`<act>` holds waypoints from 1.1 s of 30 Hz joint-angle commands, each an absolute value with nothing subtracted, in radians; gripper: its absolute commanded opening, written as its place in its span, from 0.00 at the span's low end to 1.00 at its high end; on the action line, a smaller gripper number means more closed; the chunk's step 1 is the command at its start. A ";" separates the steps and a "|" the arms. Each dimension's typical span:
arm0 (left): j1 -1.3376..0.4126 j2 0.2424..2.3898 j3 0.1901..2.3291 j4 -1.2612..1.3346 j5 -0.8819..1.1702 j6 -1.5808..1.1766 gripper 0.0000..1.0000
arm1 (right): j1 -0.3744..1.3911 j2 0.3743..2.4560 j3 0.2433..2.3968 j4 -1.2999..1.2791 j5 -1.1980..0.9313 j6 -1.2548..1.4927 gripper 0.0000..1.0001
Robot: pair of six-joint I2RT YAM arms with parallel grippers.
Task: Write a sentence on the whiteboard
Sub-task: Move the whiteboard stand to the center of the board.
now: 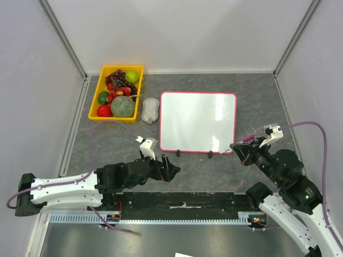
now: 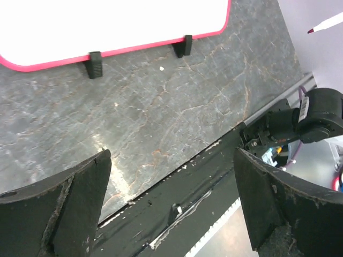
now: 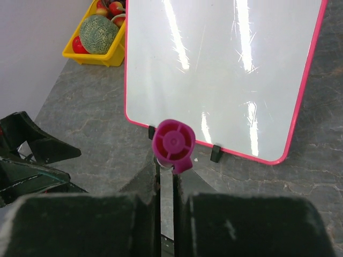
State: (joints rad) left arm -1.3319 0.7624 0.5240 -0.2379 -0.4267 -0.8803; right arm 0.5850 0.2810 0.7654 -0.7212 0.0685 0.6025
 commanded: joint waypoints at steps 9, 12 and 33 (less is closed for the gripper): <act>-1.296 0.736 0.583 -0.456 -0.600 -0.858 1.00 | 0.584 0.442 0.627 -0.416 0.046 0.600 0.00; -1.256 0.871 0.639 -0.440 -0.554 -0.822 1.00 | 0.584 0.468 0.634 -0.417 0.046 0.574 0.00; -1.098 1.526 0.836 -0.238 -0.376 -0.670 0.93 | 0.584 0.371 0.577 -0.414 0.067 0.617 0.00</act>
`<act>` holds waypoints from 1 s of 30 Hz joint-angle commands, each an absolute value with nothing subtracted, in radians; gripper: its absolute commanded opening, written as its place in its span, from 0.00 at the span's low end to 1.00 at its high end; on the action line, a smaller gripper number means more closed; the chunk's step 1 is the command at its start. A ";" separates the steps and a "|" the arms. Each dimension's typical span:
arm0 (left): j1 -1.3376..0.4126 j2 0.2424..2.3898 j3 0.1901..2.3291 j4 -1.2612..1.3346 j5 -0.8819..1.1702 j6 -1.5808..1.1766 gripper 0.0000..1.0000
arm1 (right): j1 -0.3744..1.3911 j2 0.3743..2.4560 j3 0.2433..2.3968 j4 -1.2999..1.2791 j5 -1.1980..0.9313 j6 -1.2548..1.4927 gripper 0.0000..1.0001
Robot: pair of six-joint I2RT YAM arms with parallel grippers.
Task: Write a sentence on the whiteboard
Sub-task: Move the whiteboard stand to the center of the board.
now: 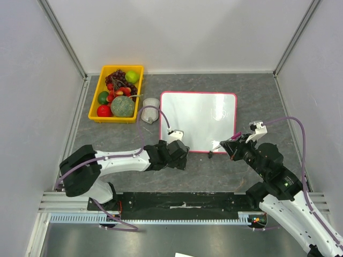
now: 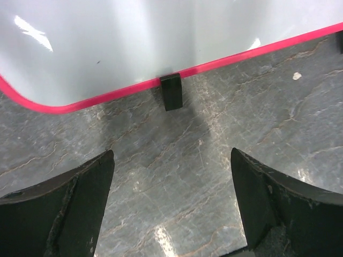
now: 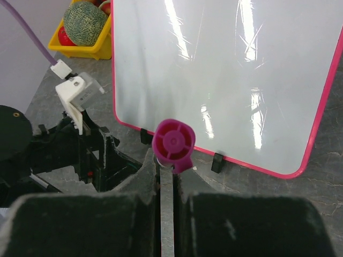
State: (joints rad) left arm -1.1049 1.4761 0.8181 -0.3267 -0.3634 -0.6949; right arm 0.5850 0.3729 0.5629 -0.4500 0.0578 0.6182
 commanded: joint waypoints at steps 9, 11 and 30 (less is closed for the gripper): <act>-1.098 1.623 0.808 -0.138 -0.413 -0.675 0.68 | 0.583 0.393 0.563 -0.400 0.080 0.615 0.00; -1.098 1.649 0.818 -0.140 -0.426 -0.676 0.66 | 0.584 0.393 0.558 -0.397 0.081 0.615 0.00; -1.094 1.741 0.838 -0.234 -0.442 -0.721 0.06 | 0.584 0.374 0.526 -0.391 0.104 0.617 0.00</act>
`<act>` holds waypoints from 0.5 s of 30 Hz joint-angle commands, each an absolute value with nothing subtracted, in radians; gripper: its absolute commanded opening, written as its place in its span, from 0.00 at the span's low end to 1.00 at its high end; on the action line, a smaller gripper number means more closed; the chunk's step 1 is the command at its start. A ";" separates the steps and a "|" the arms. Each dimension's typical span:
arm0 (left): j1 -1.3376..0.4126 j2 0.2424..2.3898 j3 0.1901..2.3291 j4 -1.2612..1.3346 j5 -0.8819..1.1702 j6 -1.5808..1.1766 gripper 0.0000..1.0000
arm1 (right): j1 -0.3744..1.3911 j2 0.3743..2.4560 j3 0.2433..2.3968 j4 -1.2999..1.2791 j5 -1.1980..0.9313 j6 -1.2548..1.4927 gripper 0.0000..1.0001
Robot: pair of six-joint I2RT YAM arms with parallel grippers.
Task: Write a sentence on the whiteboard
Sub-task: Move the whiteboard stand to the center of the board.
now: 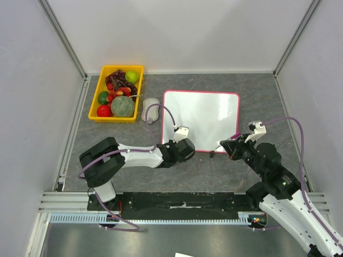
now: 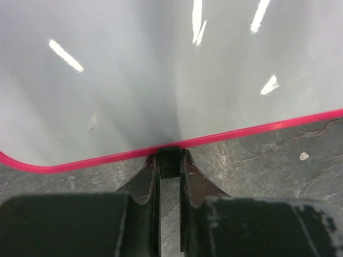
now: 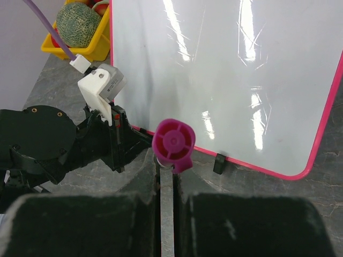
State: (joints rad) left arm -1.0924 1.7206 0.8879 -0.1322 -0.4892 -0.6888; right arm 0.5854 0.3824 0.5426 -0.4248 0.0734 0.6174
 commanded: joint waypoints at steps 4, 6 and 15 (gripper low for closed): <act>-1.120 1.714 0.813 -0.310 -0.460 -0.782 0.02 | 0.584 0.383 0.528 -0.391 0.101 0.618 0.00; -1.141 1.695 0.792 -0.343 -0.465 -0.824 0.02 | 0.584 0.383 0.534 -0.393 0.103 0.614 0.00; -1.252 1.582 0.689 -0.509 -0.480 -1.095 0.02 | 0.584 0.377 0.542 -0.396 0.100 0.607 0.00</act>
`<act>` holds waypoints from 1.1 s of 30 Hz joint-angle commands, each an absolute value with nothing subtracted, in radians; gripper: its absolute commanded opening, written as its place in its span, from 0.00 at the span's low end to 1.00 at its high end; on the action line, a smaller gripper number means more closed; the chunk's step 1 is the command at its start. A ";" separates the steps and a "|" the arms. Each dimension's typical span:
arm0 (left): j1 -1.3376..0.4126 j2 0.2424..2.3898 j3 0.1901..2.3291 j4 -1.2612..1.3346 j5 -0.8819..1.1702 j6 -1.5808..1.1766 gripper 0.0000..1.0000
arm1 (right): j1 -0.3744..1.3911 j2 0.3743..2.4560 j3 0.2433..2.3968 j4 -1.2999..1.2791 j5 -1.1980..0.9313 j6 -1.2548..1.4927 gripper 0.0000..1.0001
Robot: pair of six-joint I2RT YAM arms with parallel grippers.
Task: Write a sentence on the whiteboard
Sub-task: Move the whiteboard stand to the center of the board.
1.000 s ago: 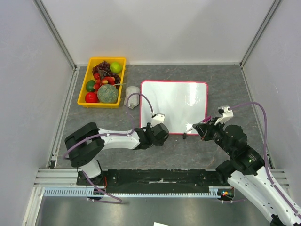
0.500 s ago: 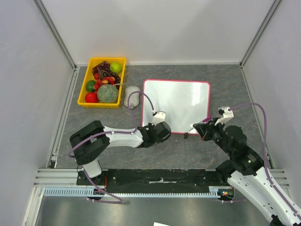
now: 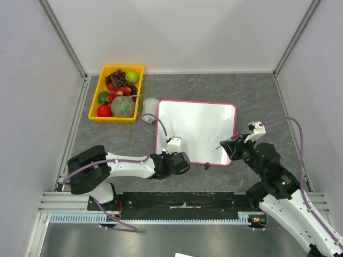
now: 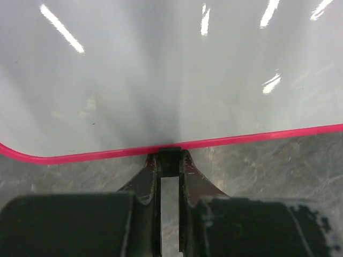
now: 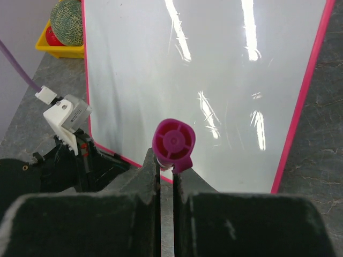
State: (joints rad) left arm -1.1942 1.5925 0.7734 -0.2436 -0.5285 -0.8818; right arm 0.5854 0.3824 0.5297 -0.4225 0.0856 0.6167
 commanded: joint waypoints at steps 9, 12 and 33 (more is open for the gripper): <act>-1.380 1.558 0.670 -0.650 -0.480 -1.334 0.02 | 0.584 0.373 0.548 -0.397 0.068 0.618 0.00; -1.400 1.603 0.696 -0.660 -0.469 -1.348 0.02 | 0.583 0.376 0.551 -0.397 0.063 0.618 0.00; -1.603 1.611 0.819 -0.860 -0.463 -1.451 0.80 | 0.584 0.364 0.565 -0.414 0.046 0.617 0.00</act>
